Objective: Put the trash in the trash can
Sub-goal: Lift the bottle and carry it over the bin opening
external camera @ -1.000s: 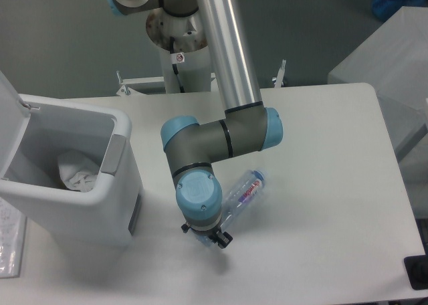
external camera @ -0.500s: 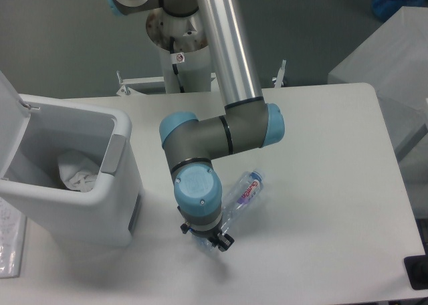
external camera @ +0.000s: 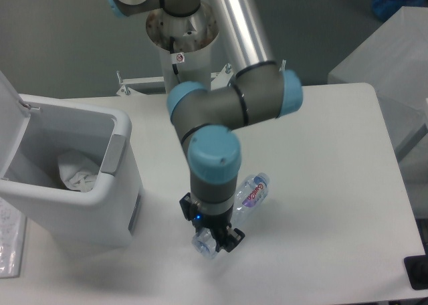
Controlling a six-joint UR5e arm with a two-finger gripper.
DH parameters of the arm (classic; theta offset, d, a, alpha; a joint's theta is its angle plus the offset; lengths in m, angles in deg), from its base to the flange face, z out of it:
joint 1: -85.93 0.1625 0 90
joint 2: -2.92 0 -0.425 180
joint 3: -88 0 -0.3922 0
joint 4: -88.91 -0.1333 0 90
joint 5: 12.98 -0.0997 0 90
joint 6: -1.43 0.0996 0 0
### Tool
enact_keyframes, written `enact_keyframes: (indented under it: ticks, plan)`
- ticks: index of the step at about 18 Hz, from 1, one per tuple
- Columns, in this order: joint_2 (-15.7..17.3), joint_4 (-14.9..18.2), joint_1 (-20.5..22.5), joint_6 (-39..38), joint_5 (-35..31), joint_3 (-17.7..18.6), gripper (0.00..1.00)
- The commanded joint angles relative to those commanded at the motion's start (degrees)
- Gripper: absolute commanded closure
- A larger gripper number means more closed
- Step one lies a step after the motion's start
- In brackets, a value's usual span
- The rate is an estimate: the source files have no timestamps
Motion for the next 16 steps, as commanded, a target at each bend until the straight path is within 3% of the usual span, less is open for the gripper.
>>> enact_keyframes:
  ticks: [5,11,16]
  plan:
    - [3.00,-2.10,3.78,-3.06,15.21,-2.90,0.44]
    - [3.44,-2.37,6.86,-9.65,30.76,-4.31,0.44]
    - [4.67,-2.37,8.09,-17.57,39.57,-4.93,0.44]
